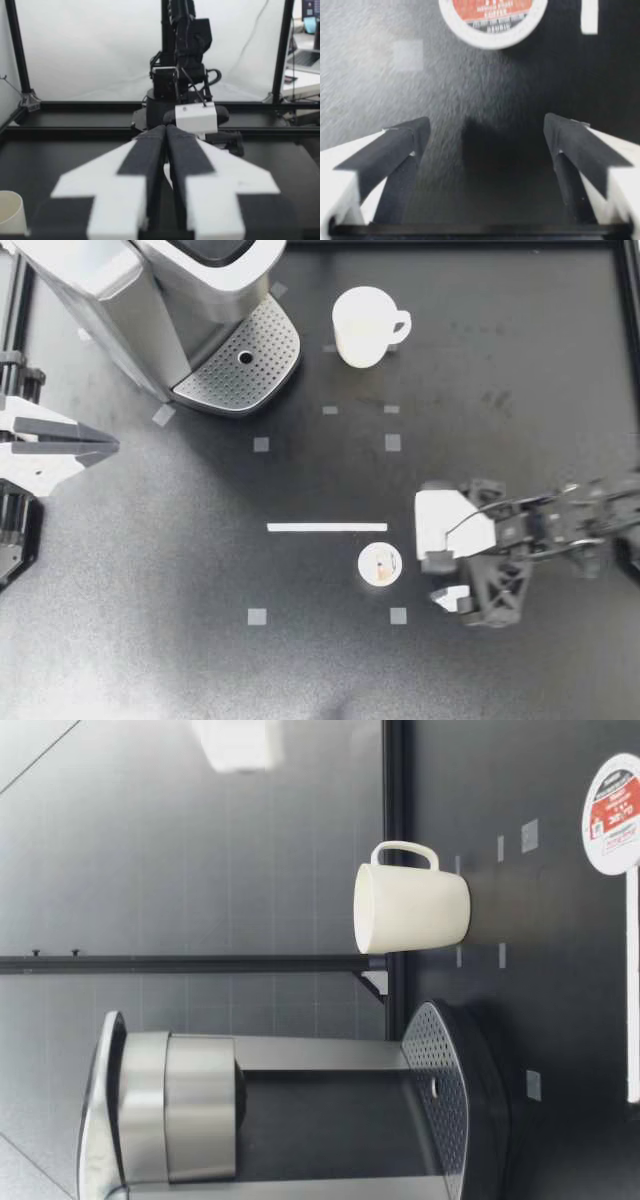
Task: Place the coffee capsule inside the capsule container, then place the cup onto the center of the cup tray.
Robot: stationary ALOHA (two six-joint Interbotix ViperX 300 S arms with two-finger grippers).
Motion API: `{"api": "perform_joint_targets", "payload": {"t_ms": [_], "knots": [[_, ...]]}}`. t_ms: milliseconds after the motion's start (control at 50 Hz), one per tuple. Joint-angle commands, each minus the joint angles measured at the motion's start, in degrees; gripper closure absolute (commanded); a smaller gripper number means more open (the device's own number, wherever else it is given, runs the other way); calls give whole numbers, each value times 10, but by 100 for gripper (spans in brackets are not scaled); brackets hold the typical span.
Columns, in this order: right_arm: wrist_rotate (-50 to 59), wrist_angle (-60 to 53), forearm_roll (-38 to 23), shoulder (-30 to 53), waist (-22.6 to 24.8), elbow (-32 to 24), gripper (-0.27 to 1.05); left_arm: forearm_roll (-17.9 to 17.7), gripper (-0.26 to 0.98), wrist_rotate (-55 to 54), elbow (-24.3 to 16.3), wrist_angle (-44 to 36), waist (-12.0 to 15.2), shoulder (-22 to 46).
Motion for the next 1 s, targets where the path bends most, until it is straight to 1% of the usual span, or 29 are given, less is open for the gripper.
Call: {"api": "perform_joint_targets", "payload": {"t_ms": [0, 160, 440, 980], "knots": [[-1, -19, -5, 4, 4, -18, -17, 2, 58, 0, -6, -6, 1, 3], [-2, -45, -14, 15, 4, -28, -17, 2, 58, -1, -5, -5, 1, 3], [-7, -78, -16, 21, -11, -33, -17, 2, 58, -1, -5, -4, 1, 3], [-40, -81, -20, 48, -15, -66, -17, 2, 58, -4, -4, -4, 1, 3]]}}
